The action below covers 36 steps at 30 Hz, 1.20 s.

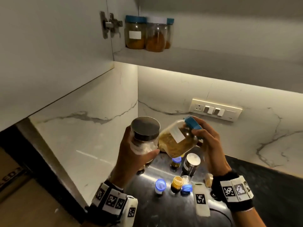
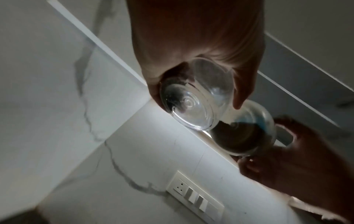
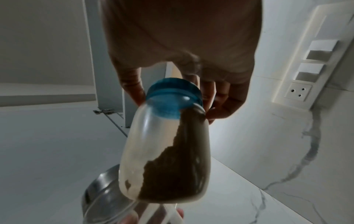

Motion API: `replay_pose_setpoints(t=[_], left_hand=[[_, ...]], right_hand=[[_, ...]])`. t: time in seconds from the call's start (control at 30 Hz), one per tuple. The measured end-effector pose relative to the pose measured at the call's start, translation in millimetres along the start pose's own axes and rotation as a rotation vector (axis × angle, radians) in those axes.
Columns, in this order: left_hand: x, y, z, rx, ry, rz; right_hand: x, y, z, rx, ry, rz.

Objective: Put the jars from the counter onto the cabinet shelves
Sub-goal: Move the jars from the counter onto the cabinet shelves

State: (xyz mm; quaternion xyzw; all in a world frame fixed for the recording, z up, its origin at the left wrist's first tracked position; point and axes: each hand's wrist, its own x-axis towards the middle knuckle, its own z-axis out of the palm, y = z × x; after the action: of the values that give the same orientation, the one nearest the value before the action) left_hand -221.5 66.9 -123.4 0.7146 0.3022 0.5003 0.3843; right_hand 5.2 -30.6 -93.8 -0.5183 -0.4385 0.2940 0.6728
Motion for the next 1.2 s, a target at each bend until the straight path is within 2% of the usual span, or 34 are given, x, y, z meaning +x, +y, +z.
replay_pose_setpoints(t=[0.1,0.2,0.33,0.43,0.53,0.67,0.83,1.03,1.2], left_hand=[[-3,13,-7,0.042,0.017,0.162],[-5,24,-10,-0.029,-0.017,0.165],[-13,35,-12,-0.206,-0.125,0.101],[-17,36,-10,-0.275,-0.211,-0.009],[-11,40,-9,-0.383,-0.150,-0.107],[10,45,-16,-0.296,-0.135,-0.111],[16,39,-16,-0.199,-0.170,-0.100],[59,71,-24,-0.142,0.017,0.059],[99,89,-34,-0.115,0.036,0.030]], right_hand=[[-15,-16,4,-0.035,0.017,-0.056],[-25,-28,7,-0.049,0.044,-0.089],[-31,-41,12,-0.061,0.066,-0.121],[-30,-51,20,-0.045,0.069,-0.125],[-25,-66,29,-0.071,0.045,-0.150],[-13,-101,37,-0.136,0.019,-0.197],[28,-160,40,-0.244,0.054,-0.252],[104,-232,64,-0.442,-0.051,-0.312],[192,-267,105,-0.716,-0.113,-0.316]])
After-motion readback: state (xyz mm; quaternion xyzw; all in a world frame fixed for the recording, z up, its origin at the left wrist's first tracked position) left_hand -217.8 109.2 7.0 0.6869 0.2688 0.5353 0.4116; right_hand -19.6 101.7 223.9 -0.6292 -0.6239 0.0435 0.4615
